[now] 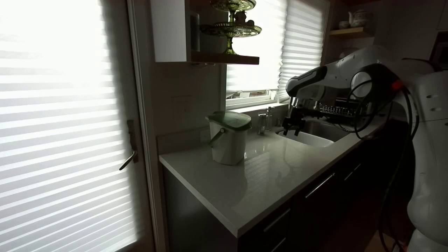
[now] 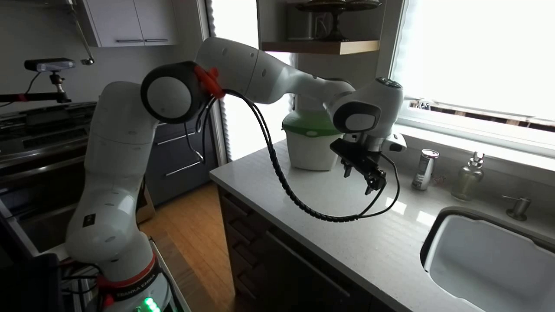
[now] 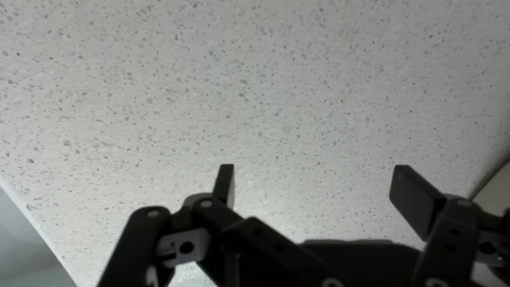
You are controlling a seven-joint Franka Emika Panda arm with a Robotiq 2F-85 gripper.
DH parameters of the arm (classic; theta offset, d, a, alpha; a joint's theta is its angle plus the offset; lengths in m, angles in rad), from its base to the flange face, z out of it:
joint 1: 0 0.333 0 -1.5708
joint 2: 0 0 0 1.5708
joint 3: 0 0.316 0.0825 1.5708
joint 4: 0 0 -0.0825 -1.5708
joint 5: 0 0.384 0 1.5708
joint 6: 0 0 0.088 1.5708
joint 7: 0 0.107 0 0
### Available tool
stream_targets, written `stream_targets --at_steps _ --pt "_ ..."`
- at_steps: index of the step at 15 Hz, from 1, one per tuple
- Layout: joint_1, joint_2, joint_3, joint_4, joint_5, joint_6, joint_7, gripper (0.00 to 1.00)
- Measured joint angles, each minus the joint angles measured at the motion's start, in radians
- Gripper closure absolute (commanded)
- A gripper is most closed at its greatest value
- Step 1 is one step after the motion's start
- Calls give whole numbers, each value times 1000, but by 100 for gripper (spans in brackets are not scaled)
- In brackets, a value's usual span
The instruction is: Open the lid of the bin
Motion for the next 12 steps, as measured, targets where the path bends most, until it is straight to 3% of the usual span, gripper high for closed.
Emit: stream_targets --at_steps 7,12 --pt "-5 0 6 0 0 0 0 0" --pt "-62 -7 104 -3 89 -121 -109 0"
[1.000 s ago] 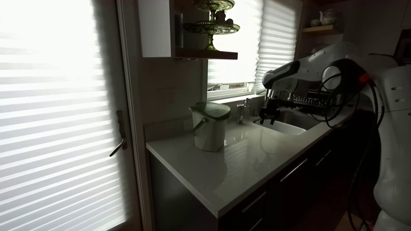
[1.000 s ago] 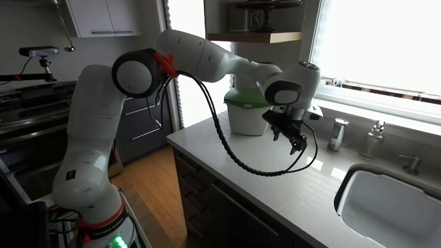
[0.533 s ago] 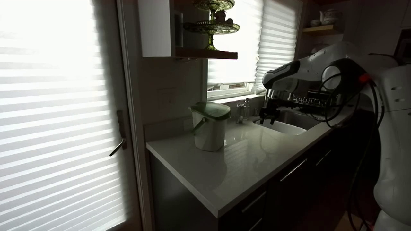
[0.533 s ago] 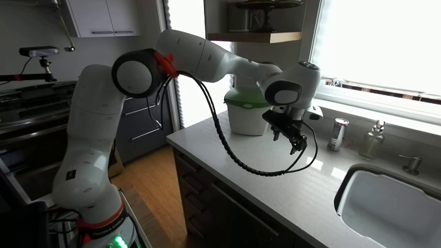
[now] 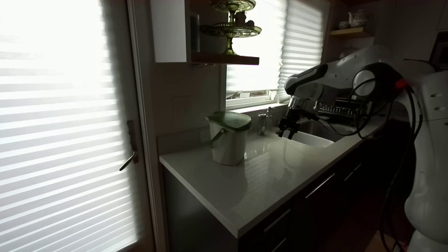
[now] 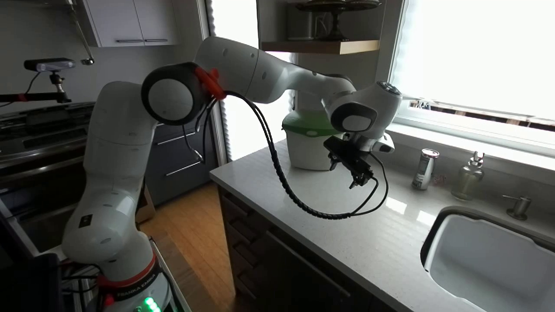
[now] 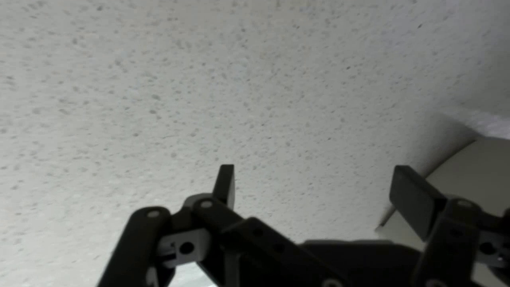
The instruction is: Open the lid of the bin
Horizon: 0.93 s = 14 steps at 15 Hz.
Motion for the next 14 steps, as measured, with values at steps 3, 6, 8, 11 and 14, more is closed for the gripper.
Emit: stream_targets --at_steps 3,6,8,11,14 --pt "-34 -3 24 0 73 -130 -105 0" --pt "-76 -7 27 1 152 -260 -223 0" --pt "-96 -10 27 -3 238 -317 -272 0" --pt "-98 -19 28 -37 400 -349 -275 0" --pt "-75 -27 27 -86 549 -318 -253 0"
